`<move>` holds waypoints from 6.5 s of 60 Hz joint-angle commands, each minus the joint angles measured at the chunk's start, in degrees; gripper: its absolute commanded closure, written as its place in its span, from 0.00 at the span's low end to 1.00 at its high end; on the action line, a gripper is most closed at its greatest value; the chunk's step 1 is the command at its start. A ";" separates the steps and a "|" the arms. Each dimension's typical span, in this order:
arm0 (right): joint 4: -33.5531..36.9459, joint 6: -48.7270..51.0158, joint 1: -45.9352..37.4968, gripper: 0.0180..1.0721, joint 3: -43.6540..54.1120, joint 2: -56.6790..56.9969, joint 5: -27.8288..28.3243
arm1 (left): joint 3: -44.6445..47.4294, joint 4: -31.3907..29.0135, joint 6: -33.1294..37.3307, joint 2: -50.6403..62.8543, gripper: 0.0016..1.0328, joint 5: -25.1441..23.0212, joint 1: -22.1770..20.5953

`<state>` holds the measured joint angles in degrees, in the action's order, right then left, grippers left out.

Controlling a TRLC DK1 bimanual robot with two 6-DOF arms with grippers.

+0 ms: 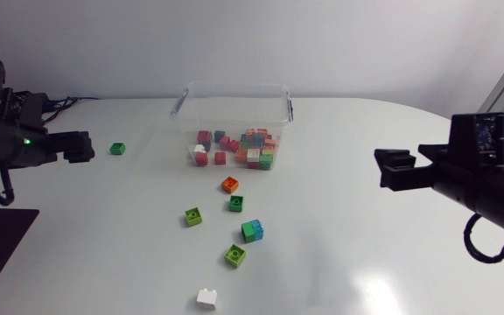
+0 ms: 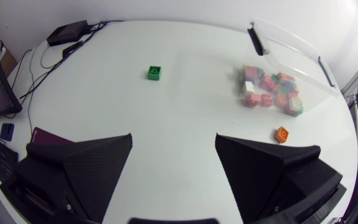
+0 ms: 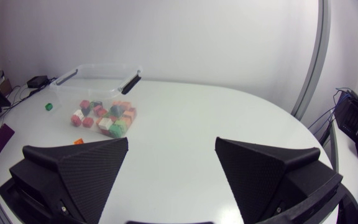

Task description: Place the duplo bricks in the container

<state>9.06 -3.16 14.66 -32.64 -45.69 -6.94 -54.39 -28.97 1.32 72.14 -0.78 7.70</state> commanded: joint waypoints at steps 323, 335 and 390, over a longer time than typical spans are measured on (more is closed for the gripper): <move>21.88 -2.99 16.19 0.65 -58.85 -54.06 7.64 | -3.97 13.85 19.68 2.04 0.07 -14.25 -22.38; 16.08 -3.17 15.67 0.66 -59.03 -55.73 6.50 | 2.80 8.84 29.26 0.72 0.07 -17.07 -24.40; 3.24 -2.29 13.38 0.35 -67.99 -69.80 1.93 | 6.23 2.52 43.33 16.02 0.09 -11.53 -28.80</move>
<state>12.95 -5.93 28.01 -98.67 -112.62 -3.99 -49.76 -26.09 42.74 86.08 -12.91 -20.45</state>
